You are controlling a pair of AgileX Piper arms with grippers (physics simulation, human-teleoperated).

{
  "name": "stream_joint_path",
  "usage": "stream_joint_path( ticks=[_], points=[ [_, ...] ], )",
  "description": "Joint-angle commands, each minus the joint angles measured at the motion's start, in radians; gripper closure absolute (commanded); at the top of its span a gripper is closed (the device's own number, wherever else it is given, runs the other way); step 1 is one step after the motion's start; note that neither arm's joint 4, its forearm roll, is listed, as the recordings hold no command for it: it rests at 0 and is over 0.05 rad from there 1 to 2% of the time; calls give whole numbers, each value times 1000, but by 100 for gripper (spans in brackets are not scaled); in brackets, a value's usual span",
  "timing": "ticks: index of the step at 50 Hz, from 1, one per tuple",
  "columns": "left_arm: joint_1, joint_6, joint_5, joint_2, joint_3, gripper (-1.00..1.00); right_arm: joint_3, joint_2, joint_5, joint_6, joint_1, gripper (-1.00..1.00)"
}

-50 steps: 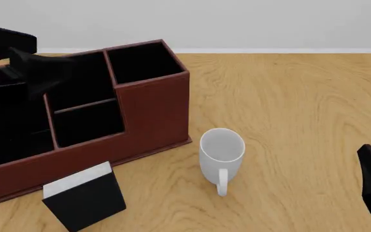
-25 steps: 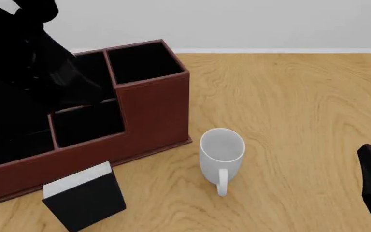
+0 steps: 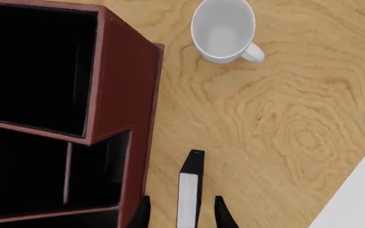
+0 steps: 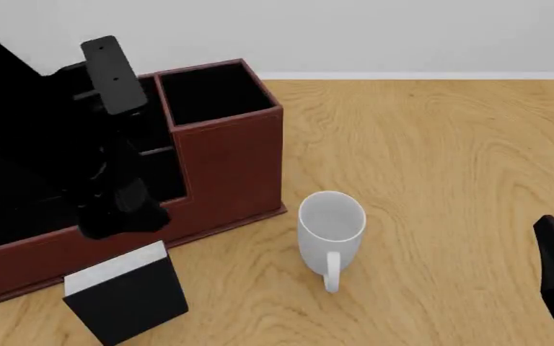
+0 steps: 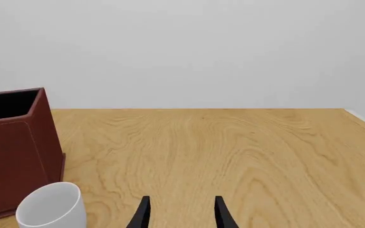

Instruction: Pick up the book and place it in the front compartment of the caddy.

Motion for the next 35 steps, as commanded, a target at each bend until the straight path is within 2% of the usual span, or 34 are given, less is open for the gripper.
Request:
stream_joint_path(
  ticks=[1, 3, 7, 9, 18, 21, 29, 35],
  points=[
    [-8, 61, 9, -2, 81, -100, 0, 0, 0, 0, 0, -100],
    [5, 62, 9, 4, 85, -100, 0, 0, 0, 0, 0, -100],
    [104, 185, 8, 10, 105, -100, 0, 0, 0, 0, 0, -100],
    [108, 190, 8, 10, 106, -100, 0, 0, 0, 0, 0, -100],
    [244, 315, -1, 1, 151, -100, 0, 0, 0, 0, 0, -100],
    [238, 299, -27, 4, 172, -100, 0, 0, 0, 0, 0, -100],
    [111, 161, -103, 1, 241, -100, 0, 0, 0, 0, 0, -100],
    [74, 111, -132, -8, 274, -100, 0, 0, 0, 0, 0, -100]
  ],
)
